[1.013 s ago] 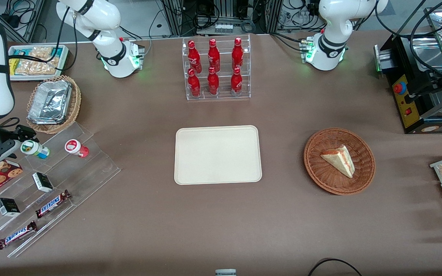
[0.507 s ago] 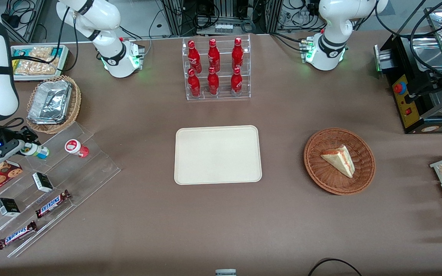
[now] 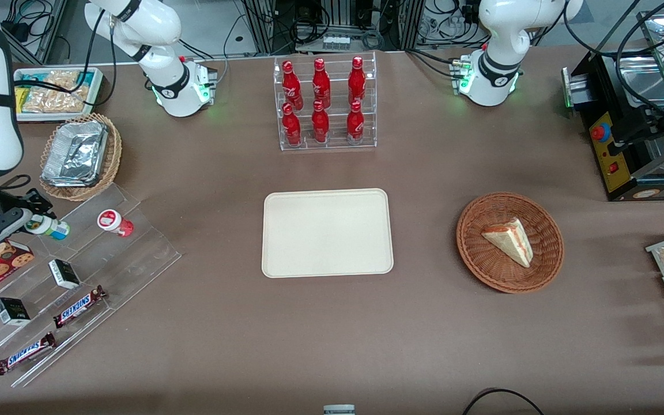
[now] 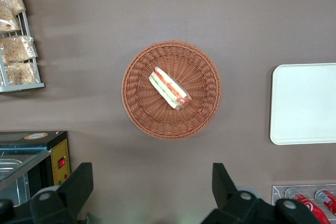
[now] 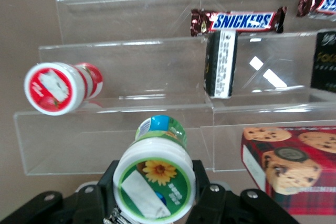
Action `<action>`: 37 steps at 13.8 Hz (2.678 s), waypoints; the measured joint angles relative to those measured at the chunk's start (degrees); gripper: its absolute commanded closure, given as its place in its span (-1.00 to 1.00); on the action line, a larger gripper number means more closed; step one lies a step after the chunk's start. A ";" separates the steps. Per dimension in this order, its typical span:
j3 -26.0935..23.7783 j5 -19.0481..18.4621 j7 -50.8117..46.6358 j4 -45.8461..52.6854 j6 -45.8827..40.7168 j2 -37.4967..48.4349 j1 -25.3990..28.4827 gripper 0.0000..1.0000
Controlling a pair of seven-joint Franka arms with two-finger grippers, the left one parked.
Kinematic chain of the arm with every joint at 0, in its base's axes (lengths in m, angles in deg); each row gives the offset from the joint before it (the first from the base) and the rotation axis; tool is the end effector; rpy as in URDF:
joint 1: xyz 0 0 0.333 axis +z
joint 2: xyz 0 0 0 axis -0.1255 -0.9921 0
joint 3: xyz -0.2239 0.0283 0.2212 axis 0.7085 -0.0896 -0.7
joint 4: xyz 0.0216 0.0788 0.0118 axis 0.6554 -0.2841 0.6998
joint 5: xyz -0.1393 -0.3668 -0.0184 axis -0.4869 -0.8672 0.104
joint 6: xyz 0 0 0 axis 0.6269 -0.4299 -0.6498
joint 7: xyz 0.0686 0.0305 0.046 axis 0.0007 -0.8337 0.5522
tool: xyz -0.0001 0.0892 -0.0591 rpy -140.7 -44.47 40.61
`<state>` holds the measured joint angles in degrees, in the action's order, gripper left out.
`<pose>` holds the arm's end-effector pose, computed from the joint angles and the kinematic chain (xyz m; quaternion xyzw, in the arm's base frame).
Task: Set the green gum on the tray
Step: 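Close the right gripper on the green-and-white gum jar, then lift the gum jar and carry it over the cream tray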
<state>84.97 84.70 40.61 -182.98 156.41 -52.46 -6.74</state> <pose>0.5421 -0.2013 0.4083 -0.9425 -0.3335 0.0219 0.0013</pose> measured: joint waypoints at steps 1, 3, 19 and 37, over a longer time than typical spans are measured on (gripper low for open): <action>-0.10 0.02 -0.33 1.15 -1.02 0.20 0.68 1.00; -0.20 0.04 -1.88 3.16 -2.80 0.31 2.42 1.00; -0.69 5.81 -52.80 6.33 -9.27 -2.60 29.96 1.00; -0.69 10.42 -103.23 28.28 2.65 -31.13 55.56 1.00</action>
<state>84.28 95.12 -62.62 -154.69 159.06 -83.60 48.83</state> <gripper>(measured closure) 0.410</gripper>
